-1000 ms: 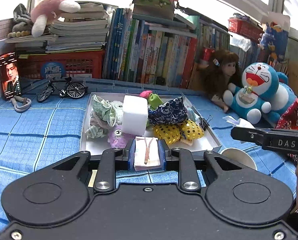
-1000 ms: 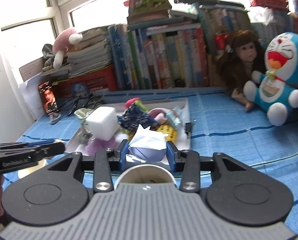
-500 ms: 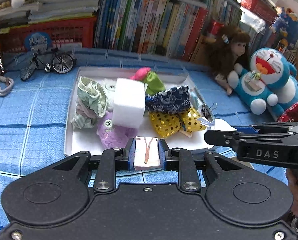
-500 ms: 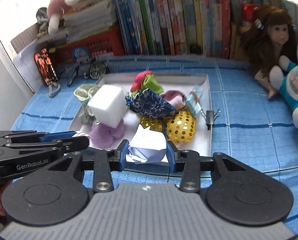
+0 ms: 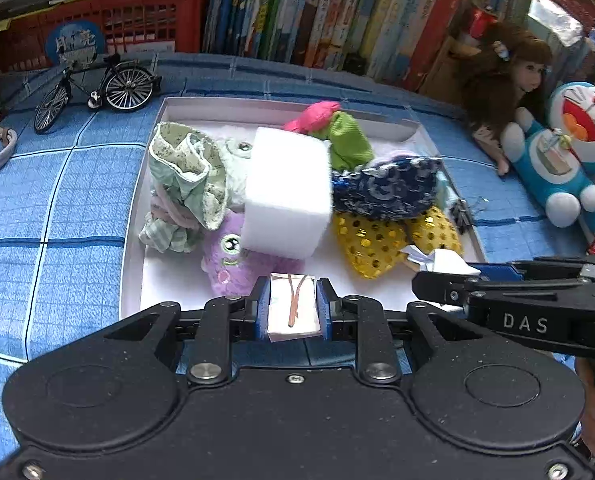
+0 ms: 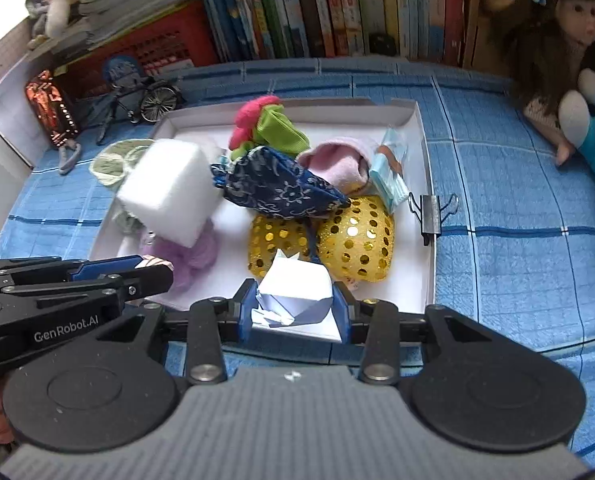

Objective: Organize soft objects
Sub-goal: 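Carry the white card and crumpled paper into the white tray with both grippers, then open both grippers to release the card and paper in the tray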

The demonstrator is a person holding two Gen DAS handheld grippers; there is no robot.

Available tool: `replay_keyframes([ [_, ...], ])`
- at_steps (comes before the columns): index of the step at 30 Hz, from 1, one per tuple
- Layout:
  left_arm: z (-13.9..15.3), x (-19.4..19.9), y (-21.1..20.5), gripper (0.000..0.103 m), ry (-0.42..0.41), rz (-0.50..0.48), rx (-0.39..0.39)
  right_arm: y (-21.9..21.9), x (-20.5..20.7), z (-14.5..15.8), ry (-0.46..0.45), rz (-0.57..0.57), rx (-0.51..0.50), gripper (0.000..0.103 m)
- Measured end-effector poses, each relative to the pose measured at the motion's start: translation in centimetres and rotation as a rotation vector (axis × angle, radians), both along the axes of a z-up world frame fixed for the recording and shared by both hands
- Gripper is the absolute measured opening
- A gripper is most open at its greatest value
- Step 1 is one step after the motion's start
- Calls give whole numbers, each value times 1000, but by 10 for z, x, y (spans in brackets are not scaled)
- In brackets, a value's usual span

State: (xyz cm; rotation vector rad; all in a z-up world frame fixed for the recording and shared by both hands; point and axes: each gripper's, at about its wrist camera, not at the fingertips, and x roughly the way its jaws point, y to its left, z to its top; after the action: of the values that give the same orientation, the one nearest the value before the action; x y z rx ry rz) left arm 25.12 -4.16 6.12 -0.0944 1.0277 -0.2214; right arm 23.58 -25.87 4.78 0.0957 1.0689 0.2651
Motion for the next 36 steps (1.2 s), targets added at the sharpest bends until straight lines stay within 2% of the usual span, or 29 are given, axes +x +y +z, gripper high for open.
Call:
replay_keyframes([
  [6,-12,19,2,23,17,26,20,3,11,-13,28,-6,-22,45],
  [18,-16,40,4,23,7,64,28,2,29,-21,26,-49,-39,45],
  [23,-17,35,-4,23,-2,28,52,6,26,-27,44,-22,-48,45],
  [27,-16,27,-10,23,16,-34,29,6,24,-27,47,-13,-44,45],
  [30,-15,24,-18,23,20,-70,39,4,24,-27,51,-19,-48,45],
  [36,-22,30,-23,23,41,-61,60,3,24,-33,69,-22,-56,45],
])
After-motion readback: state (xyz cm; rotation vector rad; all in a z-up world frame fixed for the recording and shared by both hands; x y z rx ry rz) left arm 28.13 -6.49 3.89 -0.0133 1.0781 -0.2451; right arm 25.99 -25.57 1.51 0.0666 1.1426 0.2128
